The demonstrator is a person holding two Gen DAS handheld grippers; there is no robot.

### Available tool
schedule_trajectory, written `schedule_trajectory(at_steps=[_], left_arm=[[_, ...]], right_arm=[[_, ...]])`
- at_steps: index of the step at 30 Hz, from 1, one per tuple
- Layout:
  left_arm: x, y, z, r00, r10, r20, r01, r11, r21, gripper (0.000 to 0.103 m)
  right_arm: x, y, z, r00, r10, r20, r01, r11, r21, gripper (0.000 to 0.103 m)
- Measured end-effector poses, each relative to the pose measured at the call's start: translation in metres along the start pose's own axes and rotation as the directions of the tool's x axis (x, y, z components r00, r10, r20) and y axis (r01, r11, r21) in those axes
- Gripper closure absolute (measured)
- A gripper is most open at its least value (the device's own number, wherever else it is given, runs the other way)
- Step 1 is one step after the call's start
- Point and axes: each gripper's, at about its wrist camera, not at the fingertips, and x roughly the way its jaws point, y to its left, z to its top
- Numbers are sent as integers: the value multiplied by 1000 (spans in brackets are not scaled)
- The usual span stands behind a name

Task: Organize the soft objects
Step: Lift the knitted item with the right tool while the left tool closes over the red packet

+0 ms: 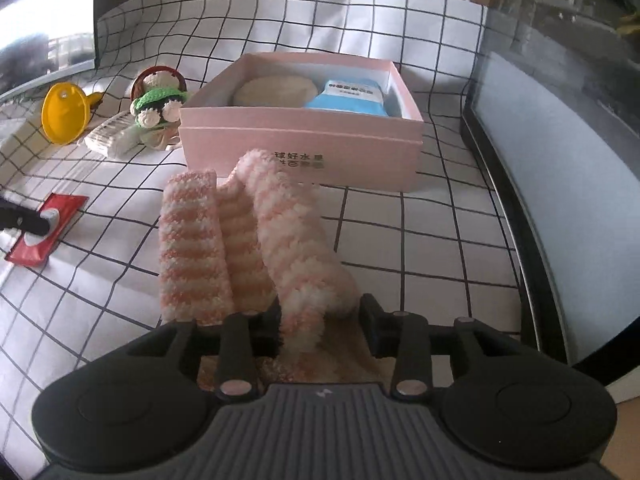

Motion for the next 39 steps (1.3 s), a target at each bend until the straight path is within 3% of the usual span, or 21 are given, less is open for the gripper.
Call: schedule_trajectory(at_steps=[3, 5, 6, 10, 13, 15, 17, 19, 22, 27, 30, 32, 33, 36, 39], left_arm=[[1, -12, 2, 1000, -17, -2, 17, 1000, 8, 53], [4, -21, 4, 999, -39, -8, 39, 999, 23, 31], [6, -25, 5, 999, -45, -10, 45, 999, 24, 29], [2, -28, 4, 999, -39, 34, 41, 999, -35, 34], [-7, -17, -1, 994, 63, 88, -57, 996, -71, 34], [-6, -2, -3, 992, 99, 81, -87, 986, -142, 34], [-2, 11, -4, 994, 92, 62, -76, 970, -229, 36], [2, 17, -4, 997, 57, 47, -43, 965, -259, 34], [7, 7, -2, 998, 55, 44, -45, 977, -210, 33], [11, -13, -2, 997, 65, 43, -61, 994, -90, 29], [12, -19, -5, 997, 71, 43, -70, 997, -23, 29], [12, -20, -7, 997, 68, 41, -68, 998, -8, 29], [11, -20, -7, 997, 66, 40, -65, 998, -7, 29], [10, -22, -9, 997, 59, 43, -60, 998, 13, 30], [8, -20, -11, 997, 65, 52, -66, 997, 25, 44]], right_arm=[[1, 0, -1, 1000, 0, 18, 0, 1000, -16, 65], [3, -3, -1, 1000, 5, 25, -5, 1000, -12, 62], [2, -4, -2, 1000, 7, 26, -7, 1000, -7, 61], [3, -11, -3, 999, 17, 28, -17, 1000, 4, 54], [3, -12, -4, 999, 22, 36, -22, 1000, -1, 52], [3, -12, -5, 999, 26, 43, -25, 1000, -5, 51], [3, -13, -6, 998, 33, 46, -32, 999, -6, 51], [3, -14, -5, 998, 41, 44, -41, 999, -7, 51], [2, -15, -4, 997, 69, 24, -70, 998, 10, 51], [-13, -8, -1, 975, 222, -16, -222, 975, -5, 51], [-33, 2, 6, 976, 211, 55, -207, 976, -71, 45], [-44, 11, 12, 977, 180, 118, -168, 980, -105, 32], [-46, 16, 15, 976, 172, 135, -158, 981, -113, 31], [-40, 36, 26, 971, 213, 109, -196, 969, -149, 25], [-22, 62, 24, 977, 208, 51, -190, 952, -238, 25]])
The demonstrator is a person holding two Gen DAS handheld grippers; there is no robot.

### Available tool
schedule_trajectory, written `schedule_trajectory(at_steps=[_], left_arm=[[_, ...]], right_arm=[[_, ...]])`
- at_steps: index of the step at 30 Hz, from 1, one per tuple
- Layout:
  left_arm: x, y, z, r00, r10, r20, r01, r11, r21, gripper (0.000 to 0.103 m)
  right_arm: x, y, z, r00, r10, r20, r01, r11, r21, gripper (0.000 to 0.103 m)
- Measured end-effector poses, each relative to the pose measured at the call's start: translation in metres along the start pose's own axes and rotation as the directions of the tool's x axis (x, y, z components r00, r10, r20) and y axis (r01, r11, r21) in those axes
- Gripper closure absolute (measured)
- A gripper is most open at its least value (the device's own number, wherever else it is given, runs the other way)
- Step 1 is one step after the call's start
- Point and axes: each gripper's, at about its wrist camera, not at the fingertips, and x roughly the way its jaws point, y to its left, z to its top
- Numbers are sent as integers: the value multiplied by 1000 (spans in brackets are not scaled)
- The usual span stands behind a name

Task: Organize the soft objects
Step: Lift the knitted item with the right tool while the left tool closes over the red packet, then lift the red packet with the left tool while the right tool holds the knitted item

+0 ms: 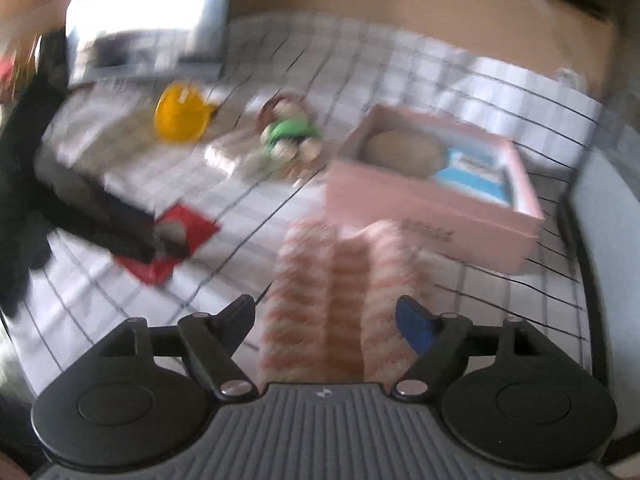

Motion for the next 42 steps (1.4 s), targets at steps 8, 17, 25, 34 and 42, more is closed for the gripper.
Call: schedule_trajectory(at_steps=[8, 17, 25, 34, 42], left_arm=[[-6, 17, -4, 998, -61, 0, 61, 998, -27, 51], [8, -6, 5, 993, -96, -63, 95, 995, -6, 3], [10, -17, 5, 998, -40, -56, 41, 999, 5, 9], [-1, -9, 0, 1000, -14, -1, 14, 999, -37, 33], [-15, -11, -9, 994, -106, 34, 106, 994, -3, 47]], right_arm=[[28, 2, -5, 983, -181, -24, 179, 982, -57, 17], [34, -29, -19, 996, -63, -65, 77, 965, 252, 15], [34, -29, -21, 998, -32, -55, 45, 964, 262, 6], [38, -24, -11, 994, 50, -94, -38, 991, 126, 23], [-14, -21, -7, 999, 11, -46, -9, 998, 61, 75]])
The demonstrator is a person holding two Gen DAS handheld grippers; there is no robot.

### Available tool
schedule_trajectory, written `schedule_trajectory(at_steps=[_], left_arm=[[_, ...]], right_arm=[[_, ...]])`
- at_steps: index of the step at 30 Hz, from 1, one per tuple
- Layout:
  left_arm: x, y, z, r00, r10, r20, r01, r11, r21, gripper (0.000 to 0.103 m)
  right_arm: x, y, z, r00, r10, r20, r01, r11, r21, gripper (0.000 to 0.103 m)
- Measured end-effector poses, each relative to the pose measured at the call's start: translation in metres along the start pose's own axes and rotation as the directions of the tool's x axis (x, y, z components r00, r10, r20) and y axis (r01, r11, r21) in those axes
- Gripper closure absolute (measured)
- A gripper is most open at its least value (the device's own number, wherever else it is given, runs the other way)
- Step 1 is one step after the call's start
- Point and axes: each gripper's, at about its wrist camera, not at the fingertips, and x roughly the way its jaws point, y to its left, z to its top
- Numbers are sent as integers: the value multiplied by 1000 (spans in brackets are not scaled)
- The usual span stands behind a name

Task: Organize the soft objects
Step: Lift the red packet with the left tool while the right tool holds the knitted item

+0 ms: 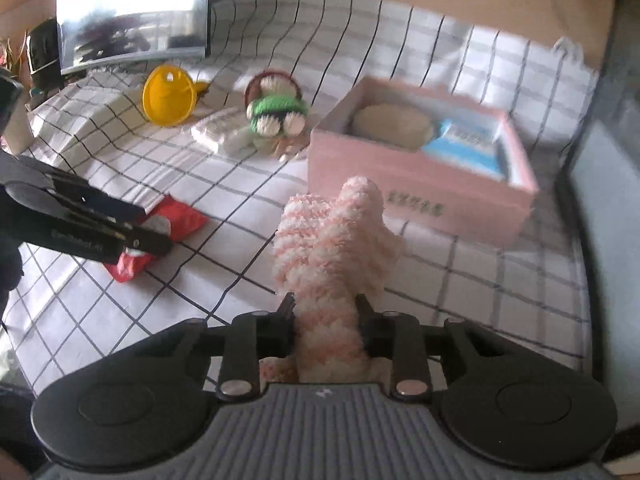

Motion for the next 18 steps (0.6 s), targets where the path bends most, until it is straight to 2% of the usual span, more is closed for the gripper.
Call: schedule_trajectory(at_steps=[4, 9, 12, 14, 18], left_arm=[[-4, -3, 0, 999, -49, -6, 49, 999, 15, 49], [-32, -18, 16, 987, -151, 54, 149, 988, 37, 49], [-54, -35, 42, 969, -217, 115, 206, 974, 99, 49], [-69, -47, 66, 951, -263, 161, 243, 961, 135, 49], [-90, -73, 124, 917, -307, 256, 254, 942, 219, 49]], right_arm=[[-29, -6, 0, 998, -41, 46, 40, 999, 21, 75], [-57, -13, 1, 992, -95, 79, 91, 994, 56, 75], [-70, -16, 0, 990, -113, 90, 106, 991, 78, 75], [-79, -17, -3, 988, -120, 101, 111, 990, 84, 75], [-96, -20, -10, 982, -140, 124, 126, 986, 110, 75]])
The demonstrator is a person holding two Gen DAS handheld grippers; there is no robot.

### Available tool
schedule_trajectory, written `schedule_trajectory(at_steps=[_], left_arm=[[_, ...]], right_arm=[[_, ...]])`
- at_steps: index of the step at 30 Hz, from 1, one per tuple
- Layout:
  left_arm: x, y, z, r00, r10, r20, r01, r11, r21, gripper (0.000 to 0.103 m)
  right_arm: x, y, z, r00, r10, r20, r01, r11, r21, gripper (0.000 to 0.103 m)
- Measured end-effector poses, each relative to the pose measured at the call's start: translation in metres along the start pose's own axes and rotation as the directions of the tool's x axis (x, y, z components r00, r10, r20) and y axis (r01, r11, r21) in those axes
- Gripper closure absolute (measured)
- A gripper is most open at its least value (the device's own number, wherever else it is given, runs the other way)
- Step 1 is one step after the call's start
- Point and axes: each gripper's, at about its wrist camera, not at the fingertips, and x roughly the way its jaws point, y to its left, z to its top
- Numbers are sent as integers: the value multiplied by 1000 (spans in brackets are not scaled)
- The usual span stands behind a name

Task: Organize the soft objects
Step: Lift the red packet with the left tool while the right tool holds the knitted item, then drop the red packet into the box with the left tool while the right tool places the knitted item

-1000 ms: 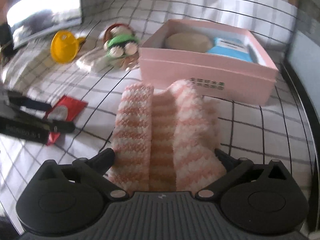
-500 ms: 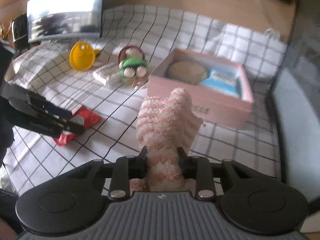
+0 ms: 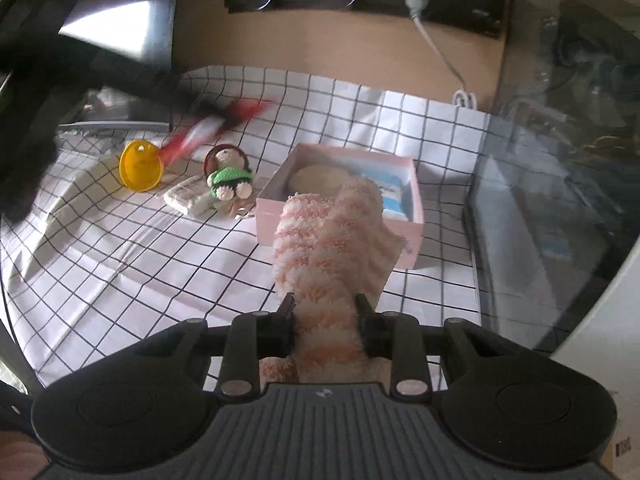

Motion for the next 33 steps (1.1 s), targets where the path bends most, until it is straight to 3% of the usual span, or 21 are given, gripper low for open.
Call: schedule_trajectory(at_steps=[5, 9, 13, 17, 19, 21, 24, 26, 29, 33], left_arm=[[42, -7, 69, 997, 10, 73, -13, 999, 42, 43], [94, 9, 84, 999, 10, 31, -9, 998, -57, 34], [113, 23, 71, 999, 33, 1, -33, 988, -149, 37], [115, 37, 59, 999, -29, 25, 34, 971, -238, 37], [118, 49, 59, 996, -48, 73, 69, 945, -321, 37], [129, 60, 60, 995, -70, 71, 92, 922, -376, 37], [133, 74, 56, 1000, 15, 20, -6, 909, -418, 38], [119, 81, 45, 1000, 18, 11, -12, 905, -426, 38], [91, 86, 14, 999, 28, -14, -32, 905, -424, 38], [50, 85, -48, 999, 9, -32, -23, 870, -493, 38]], right_arm=[[-8, -12, -7, 999, -43, 4, 43, 997, 68, 75], [-16, -16, -16, 998, -55, 11, 53, 993, 102, 75], [-17, -20, -23, 998, -60, -4, 60, 993, 99, 75], [-4, -28, -20, 998, -47, -33, 51, 993, 108, 75], [6, -32, -11, 999, -33, -43, 38, 993, 110, 75], [16, -36, 6, 999, -10, -37, 14, 994, 110, 75], [31, -43, 42, 1000, -10, -6, 11, 992, 128, 75], [37, -50, 70, 999, -3, 43, -4, 986, 169, 75], [53, -60, 110, 991, 46, 122, -76, 963, 258, 75], [110, -61, 141, 982, 39, 186, -105, 926, 361, 74]])
